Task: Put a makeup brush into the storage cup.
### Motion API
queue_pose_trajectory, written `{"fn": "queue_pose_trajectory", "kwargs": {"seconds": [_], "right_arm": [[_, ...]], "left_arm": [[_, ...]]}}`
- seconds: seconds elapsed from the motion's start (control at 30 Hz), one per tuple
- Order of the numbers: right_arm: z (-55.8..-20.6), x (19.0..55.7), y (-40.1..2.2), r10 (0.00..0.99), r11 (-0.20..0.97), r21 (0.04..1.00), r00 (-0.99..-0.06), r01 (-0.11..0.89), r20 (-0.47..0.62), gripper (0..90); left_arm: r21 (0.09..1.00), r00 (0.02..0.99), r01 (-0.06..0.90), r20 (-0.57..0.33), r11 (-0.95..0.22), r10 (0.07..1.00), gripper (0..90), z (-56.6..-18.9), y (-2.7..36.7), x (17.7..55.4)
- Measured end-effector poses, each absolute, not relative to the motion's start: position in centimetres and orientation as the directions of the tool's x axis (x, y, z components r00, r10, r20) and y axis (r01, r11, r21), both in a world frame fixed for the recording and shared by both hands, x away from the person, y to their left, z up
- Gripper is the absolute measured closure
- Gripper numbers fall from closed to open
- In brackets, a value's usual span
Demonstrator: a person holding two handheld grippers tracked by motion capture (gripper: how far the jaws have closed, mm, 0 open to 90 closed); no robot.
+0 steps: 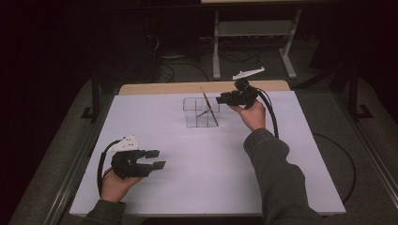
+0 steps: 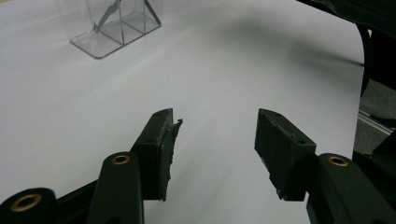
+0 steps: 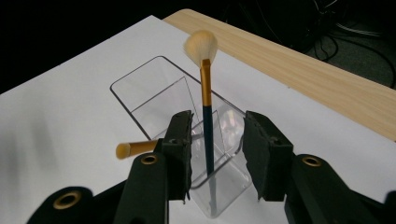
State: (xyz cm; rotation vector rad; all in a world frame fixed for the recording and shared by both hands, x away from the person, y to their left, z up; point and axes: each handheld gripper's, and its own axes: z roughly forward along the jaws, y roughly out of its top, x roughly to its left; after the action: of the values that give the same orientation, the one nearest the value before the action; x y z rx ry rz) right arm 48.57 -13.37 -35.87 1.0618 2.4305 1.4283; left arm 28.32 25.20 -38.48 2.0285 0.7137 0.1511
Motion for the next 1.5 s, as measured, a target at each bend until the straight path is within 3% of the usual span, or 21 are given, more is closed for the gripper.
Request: {"fn": "queue_pose_trajectory", "kwargs": {"seconds": [1.5], "right_arm": [[-36.5, 43.6, -18.7, 0.62, 0.236, 0.828, -0.735, 0.509, 0.275, 43.2]], "left_arm": [[0.817, 0.818, 0.425, -0.161, -0.391, 0.552, 40.9, -38.4, 25.0, 28.2]]}}
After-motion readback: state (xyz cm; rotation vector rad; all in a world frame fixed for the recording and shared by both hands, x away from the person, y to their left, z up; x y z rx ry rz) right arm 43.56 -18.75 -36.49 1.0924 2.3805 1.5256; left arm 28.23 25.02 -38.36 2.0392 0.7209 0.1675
